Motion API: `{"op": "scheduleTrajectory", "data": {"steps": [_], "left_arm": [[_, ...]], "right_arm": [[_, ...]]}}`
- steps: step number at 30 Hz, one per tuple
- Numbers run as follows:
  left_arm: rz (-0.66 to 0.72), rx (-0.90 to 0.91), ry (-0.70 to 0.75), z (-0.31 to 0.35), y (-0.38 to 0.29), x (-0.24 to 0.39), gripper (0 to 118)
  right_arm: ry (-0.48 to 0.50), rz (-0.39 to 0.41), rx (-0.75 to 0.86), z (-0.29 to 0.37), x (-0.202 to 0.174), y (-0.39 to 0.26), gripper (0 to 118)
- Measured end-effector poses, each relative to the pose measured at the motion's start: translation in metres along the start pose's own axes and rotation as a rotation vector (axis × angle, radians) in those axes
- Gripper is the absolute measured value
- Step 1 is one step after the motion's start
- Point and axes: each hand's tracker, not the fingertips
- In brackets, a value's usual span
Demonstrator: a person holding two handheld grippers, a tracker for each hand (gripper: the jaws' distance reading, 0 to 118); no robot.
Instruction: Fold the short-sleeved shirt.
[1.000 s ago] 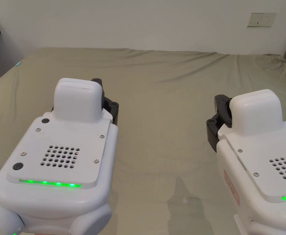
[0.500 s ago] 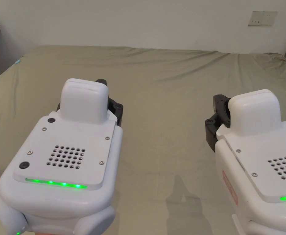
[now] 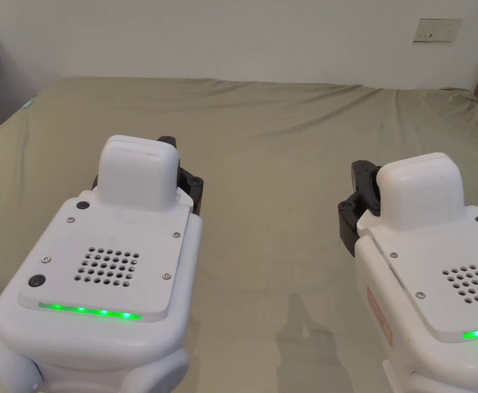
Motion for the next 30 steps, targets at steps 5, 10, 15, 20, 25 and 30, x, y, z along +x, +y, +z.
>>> {"op": "scheduleTrajectory", "data": {"steps": [5, 10, 15, 20, 25, 30], "left_arm": [[-0.002, -0.006, 0.008, 0.001, -0.002, 0.001, 4], [0.006, -0.021, 0.016, -0.001, -0.004, -0.001, 74], [0.018, -0.018, 0.024, -0.001, -0.006, -0.002, 118], [0.018, -0.016, 0.029, -0.002, -0.004, 0.0, 118], [0.016, -0.01, 0.033, -0.001, -0.001, -0.003, 118], [0.015, 0.001, 0.031, 0.001, 0.002, -0.005, 118]], "right_arm": [[-0.024, -0.003, 0.001, -0.001, -0.001, -0.003, 1], [-0.048, -0.056, 0.011, -0.003, 0.008, -0.005, 118], [-0.053, -0.034, 0.043, -0.001, 0.008, -0.001, 118], [0.037, -0.135, -0.038, -0.002, 0.012, 0.008, 118], [-0.175, -0.142, -0.25, -0.009, 0.001, 0.029, 118], [-0.195, -0.119, -0.281, -0.014, 0.004, 0.025, 118]]}}
